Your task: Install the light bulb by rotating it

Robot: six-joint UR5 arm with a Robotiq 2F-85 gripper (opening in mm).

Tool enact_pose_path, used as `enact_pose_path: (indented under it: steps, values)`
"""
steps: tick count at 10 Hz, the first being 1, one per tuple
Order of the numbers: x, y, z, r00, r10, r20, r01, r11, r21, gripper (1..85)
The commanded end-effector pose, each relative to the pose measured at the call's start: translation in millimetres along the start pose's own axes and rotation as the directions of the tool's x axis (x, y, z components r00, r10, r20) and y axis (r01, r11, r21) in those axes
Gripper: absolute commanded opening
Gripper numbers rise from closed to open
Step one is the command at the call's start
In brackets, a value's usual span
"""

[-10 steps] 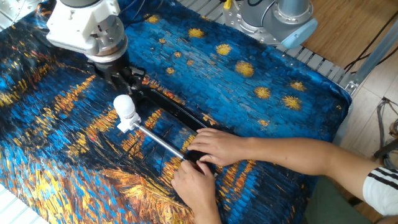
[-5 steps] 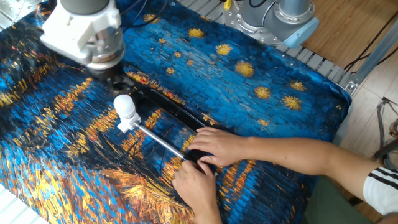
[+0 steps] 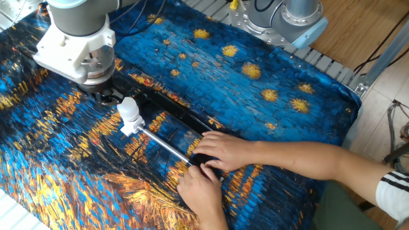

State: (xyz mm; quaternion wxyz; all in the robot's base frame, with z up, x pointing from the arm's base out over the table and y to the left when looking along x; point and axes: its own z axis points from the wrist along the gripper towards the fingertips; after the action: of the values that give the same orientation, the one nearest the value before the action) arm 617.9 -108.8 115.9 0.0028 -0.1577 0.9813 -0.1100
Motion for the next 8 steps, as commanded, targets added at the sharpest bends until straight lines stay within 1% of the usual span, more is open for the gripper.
enact_pose_path:
  steps: [1,2,3,4,5,6,8]
  values:
    - [4.0,0.7,-1.5,1.0,-0.005,-0.008,0.005,1.0,-0.01,1.0]
    - [5.8,3.1,-4.2,1.0,-0.004,-0.012,0.004,1.0,-0.008,1.3]
    - [8.2,7.1,-7.4,1.0,-0.007,-0.023,0.007,1.0,-0.014,3.7]
    - [4.3,12.3,-8.2,1.0,0.006,-0.01,-0.006,1.0,-0.029,3.0]
    - [2.2,11.3,-9.4,1.0,0.015,-0.002,-0.015,1.0,-0.016,1.0]
    - [4.3,15.4,-13.9,1.0,0.024,-0.001,-0.024,0.999,-0.025,1.0]
    - [10.1,32.3,-12.4,0.998,0.049,-0.044,-0.052,0.995,-0.083,1.0]
